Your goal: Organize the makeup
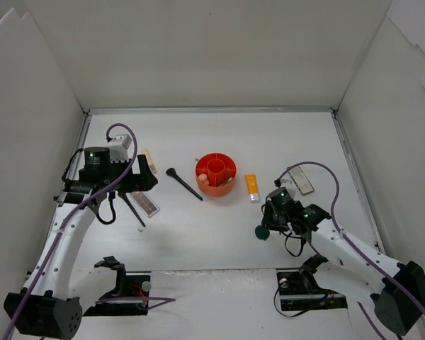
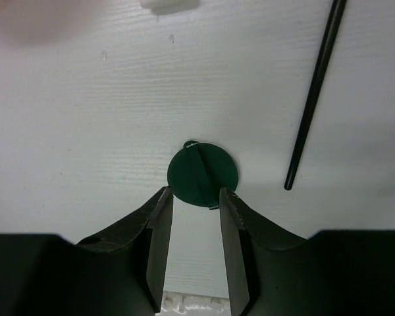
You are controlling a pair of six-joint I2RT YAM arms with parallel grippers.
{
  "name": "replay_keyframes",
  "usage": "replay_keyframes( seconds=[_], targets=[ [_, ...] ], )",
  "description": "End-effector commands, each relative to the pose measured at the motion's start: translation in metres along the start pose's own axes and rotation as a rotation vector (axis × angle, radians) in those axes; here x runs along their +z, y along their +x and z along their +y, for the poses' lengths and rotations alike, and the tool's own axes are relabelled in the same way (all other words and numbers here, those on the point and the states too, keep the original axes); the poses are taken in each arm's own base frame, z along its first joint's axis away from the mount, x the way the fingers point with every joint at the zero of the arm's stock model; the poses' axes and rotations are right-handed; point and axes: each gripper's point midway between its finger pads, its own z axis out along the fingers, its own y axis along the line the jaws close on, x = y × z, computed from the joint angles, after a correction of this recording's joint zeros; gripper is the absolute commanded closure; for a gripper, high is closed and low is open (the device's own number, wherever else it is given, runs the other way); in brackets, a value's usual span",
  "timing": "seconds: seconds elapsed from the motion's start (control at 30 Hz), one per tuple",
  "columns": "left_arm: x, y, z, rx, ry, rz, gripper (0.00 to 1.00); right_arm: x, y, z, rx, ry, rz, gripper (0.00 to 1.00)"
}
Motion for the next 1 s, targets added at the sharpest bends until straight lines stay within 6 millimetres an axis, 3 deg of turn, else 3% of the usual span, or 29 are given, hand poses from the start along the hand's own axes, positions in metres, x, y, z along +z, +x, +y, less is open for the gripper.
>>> replay_keyframes(
  seconds=[0.0,0.07,0.1,0.17,0.2,0.33,0.4,0.43,0.5,0.53,0.73,0.97],
  targets=[
    [-0.005,-0.007,-0.045,0.016,0.196,-0.066,0.07,-0.031,-0.048,0.009,0.003,0.005,-0.17,0.68],
    [-0.002,0.007,-0.065,-0.009,0.254,-0.043,0.1,-0.047,-0.068,0.007,-0.008,0.01,-0.257,0.67],
    [-0.001,0.012,-0.088,0.015,0.326,-0.04,0.11,-0.059,-0.082,0.012,-0.003,-0.002,-0.307,0.67],
    [0.006,0.028,-0.111,-0.038,0.392,0.001,0.14,-0.078,-0.102,0.01,-0.011,0.008,-0.394,0.67],
    [0.007,0.029,-0.135,-0.013,0.452,-0.019,0.15,-0.091,-0.115,0.014,-0.009,-0.002,-0.437,0.66],
    [0.033,0.055,-0.184,-0.042,0.505,0.041,0.24,-0.12,-0.146,0.015,-0.026,0.024,-0.54,0.65],
    [0.044,0.056,-0.206,-0.072,0.516,0.023,0.28,-0.134,-0.158,0.017,-0.03,0.023,-0.579,0.65],
    [0.054,0.074,-0.222,-0.066,0.521,0.073,0.29,-0.137,-0.162,0.016,-0.032,0.036,-0.59,0.64],
    [0.063,0.078,-0.243,-0.104,0.545,0.077,0.34,-0.148,-0.172,0.019,-0.033,0.03,-0.619,0.64],
    [0.075,0.092,-0.253,-0.102,0.536,0.119,0.36,-0.151,-0.175,0.02,-0.03,0.031,-0.628,0.64],
    [0.114,0.12,-0.284,-0.188,0.525,0.231,0.42,-0.168,-0.185,0.019,-0.024,0.028,-0.674,0.64],
    [0.135,0.16,-0.317,-0.203,0.512,0.335,0.5,-0.184,-0.19,0.011,-0.018,0.034,-0.725,0.61]
  ],
)
